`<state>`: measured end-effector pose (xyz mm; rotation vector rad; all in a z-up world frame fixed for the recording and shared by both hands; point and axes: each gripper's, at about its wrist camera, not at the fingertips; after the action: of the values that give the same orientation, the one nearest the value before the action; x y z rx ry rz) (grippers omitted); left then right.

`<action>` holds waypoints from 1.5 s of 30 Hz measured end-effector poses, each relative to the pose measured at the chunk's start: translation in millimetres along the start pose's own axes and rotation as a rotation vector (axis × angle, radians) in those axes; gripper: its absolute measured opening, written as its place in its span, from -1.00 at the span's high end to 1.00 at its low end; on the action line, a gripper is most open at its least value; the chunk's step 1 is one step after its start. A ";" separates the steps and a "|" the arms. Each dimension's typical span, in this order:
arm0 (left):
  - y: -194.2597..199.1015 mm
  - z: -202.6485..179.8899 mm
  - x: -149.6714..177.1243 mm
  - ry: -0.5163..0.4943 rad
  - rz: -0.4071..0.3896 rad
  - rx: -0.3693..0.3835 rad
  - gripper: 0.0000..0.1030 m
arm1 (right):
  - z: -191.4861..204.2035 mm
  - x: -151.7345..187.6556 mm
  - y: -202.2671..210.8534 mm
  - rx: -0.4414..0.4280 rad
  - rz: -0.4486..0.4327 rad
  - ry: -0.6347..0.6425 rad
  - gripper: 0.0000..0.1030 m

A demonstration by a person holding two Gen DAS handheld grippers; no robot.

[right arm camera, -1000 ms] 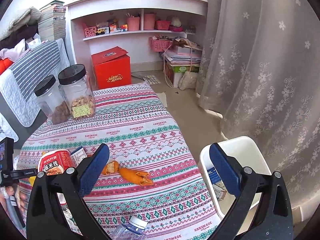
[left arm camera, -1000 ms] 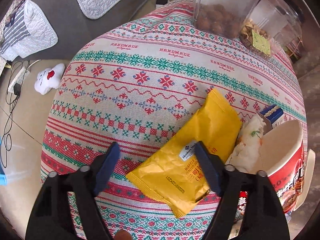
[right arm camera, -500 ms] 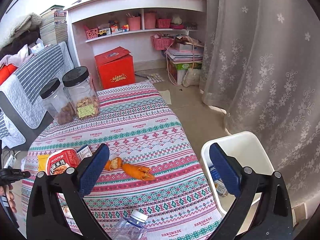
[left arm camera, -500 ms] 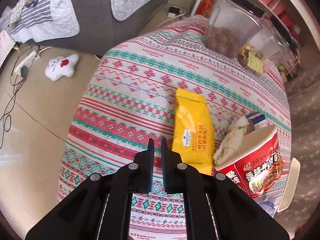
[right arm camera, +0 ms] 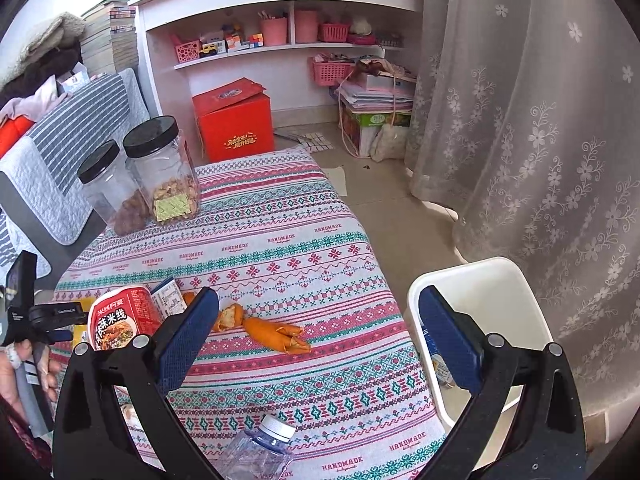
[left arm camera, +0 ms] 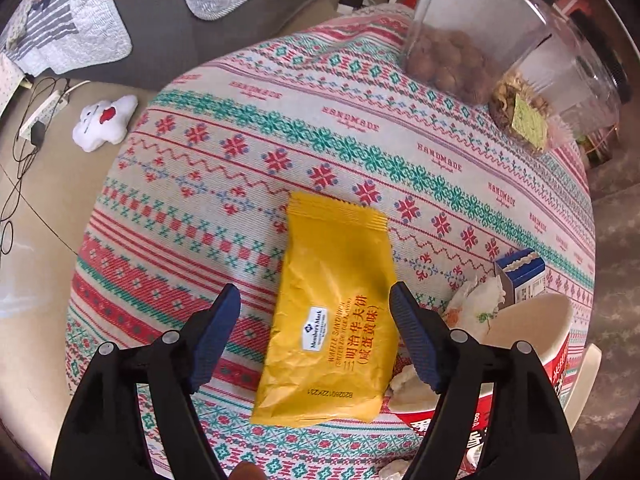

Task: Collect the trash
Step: 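Reach to the yellow snack packet and grasp it with the left tool, then grasp the orange peel with the right tool while the left tool holds the packet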

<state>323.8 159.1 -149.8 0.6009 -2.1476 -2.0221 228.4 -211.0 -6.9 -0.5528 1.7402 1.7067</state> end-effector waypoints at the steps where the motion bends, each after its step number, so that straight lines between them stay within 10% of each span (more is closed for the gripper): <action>1: -3.6 -3.0 0.0 -0.012 0.016 0.012 -0.46 | 0.6 -0.3 -0.5 -0.001 0.002 0.002 -0.87; 3: -8.4 -9.8 1.8 -0.056 0.027 -0.014 -0.43 | 1.0 -0.3 -0.6 -0.002 0.002 0.005 -0.87; 11: 10.6 7.5 11.9 -0.063 -0.038 -0.086 0.81 | 0.8 1.2 -2.5 -0.036 0.033 -0.012 -0.87; 16: 68.7 26.9 20.0 0.016 -0.152 -0.051 0.83 | 12.0 2.1 -11.1 -0.134 0.102 -0.013 -0.87; 24: 180.6 11.5 55.7 0.056 -0.327 0.220 0.82 | 70.4 -19.6 -80.5 -0.328 0.415 0.087 -0.84; 27: 172.2 6.7 74.2 0.005 -0.325 0.263 0.82 | 86.2 -24.7 -110.0 -0.426 0.522 0.087 -0.54; 42: 171.7 42.0 62.9 0.024 -0.320 0.233 0.82 | 123.2 12.2 -177.1 -0.285 0.638 0.377 -0.02; 45: 171.4 45.7 62.9 0.031 -0.320 0.223 0.81 | 123.8 17.9 -186.2 -0.298 0.657 0.368 0.35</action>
<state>216.3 182.0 3.1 1.0608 -2.4069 -1.9055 361.4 -99.7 -149.1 -0.4711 2.0886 2.4755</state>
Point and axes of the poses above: each gripper's, at about its wrist camera, not at the fingertips, and y roughly against the way its jaws point, z to its left, x to its underside, and after that the axes turned 4 degrees about -x, right-handed
